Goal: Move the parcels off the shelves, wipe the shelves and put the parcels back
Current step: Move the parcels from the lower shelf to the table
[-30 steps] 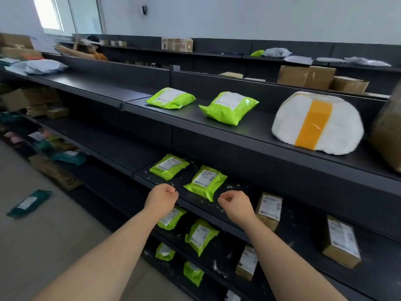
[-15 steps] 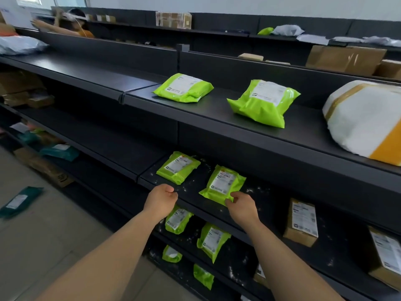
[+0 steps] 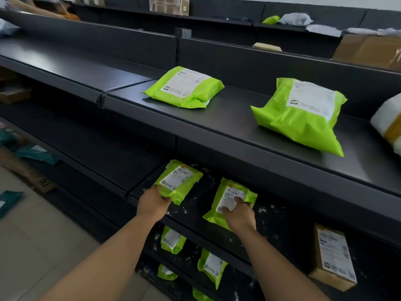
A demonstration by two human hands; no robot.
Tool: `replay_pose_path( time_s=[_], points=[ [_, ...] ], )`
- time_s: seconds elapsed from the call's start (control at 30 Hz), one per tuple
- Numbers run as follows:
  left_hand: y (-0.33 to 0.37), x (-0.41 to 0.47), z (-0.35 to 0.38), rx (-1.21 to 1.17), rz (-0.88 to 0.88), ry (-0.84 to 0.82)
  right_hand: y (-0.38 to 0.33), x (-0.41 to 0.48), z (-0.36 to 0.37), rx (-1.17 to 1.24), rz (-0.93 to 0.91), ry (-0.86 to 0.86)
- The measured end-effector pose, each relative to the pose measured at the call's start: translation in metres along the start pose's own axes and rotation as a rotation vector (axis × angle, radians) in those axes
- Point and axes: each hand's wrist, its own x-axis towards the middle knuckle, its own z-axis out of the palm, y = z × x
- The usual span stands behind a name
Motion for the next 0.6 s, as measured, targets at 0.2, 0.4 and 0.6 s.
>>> replay_pose_path(
  time_s=[0.2, 0.4, 0.6],
  points=[
    [-0.002, 0.049, 0.005, 0.216, 0.016, -0.043, -0.012, 0.02, 0.022, -0.081, 0.164, 0.052],
    [-0.003, 0.091, 0.015, 0.348, 0.079, -0.157, -0.024, 0.035, 0.037, -0.128, 0.277, 0.108],
    [-0.007, 0.124, 0.025, 0.402, 0.096, -0.236, -0.032, 0.044, 0.049, -0.127, 0.4, 0.147]
  ],
)
